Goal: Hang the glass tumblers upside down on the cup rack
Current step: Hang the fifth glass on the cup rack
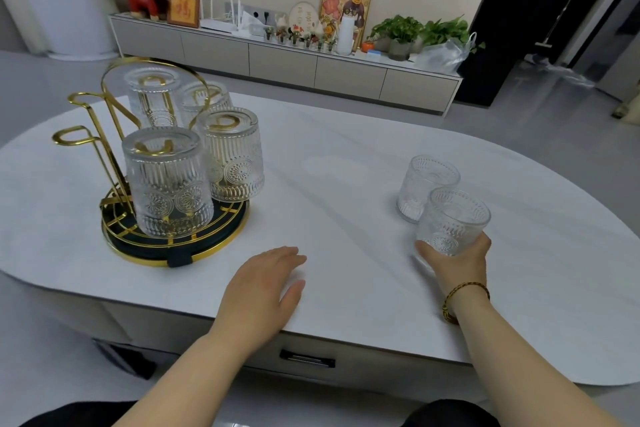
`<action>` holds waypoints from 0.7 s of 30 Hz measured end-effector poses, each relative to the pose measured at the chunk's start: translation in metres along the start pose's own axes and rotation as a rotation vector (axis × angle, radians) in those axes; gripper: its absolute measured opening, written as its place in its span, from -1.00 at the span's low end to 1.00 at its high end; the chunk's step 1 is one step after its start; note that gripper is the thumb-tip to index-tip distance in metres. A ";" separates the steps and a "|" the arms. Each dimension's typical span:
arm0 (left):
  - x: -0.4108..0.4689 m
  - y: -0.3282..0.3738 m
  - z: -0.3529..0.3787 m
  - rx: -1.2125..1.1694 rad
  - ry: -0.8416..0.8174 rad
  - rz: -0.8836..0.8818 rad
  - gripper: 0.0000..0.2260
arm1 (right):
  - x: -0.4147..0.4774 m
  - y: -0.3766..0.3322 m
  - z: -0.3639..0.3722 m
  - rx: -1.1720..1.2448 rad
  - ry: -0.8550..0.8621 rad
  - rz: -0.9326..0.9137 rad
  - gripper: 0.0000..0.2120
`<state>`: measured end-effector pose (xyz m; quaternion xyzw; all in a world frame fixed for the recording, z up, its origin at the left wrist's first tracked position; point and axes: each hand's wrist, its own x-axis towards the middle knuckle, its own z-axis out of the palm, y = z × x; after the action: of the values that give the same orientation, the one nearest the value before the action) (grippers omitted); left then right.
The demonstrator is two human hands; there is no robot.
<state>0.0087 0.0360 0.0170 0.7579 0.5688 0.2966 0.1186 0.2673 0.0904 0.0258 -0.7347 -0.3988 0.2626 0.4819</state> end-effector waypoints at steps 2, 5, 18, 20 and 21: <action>0.001 0.007 -0.016 -0.016 0.128 0.037 -0.75 | -0.008 -0.004 -0.002 0.012 -0.027 -0.051 -0.26; 0.001 0.013 -0.045 -0.054 0.327 0.086 -0.76 | -0.021 -0.020 -0.002 0.013 -0.074 -0.140 -0.28; -0.026 -0.041 -0.132 -0.248 0.750 -0.339 -0.76 | -0.077 -0.186 0.010 -0.053 -0.392 -0.604 -0.47; -0.029 -0.056 -0.134 -0.223 0.664 -0.398 -0.72 | -0.085 -0.213 0.016 -0.150 -0.395 -0.694 -0.37; -0.030 -0.063 -0.134 -0.200 0.607 -0.418 -0.69 | -0.089 -0.226 0.020 -0.198 -0.398 -0.740 -0.30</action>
<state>-0.1250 0.0078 0.0818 0.4879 0.6887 0.5309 0.0759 0.1284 0.0745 0.2257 -0.5198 -0.7439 0.1691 0.3844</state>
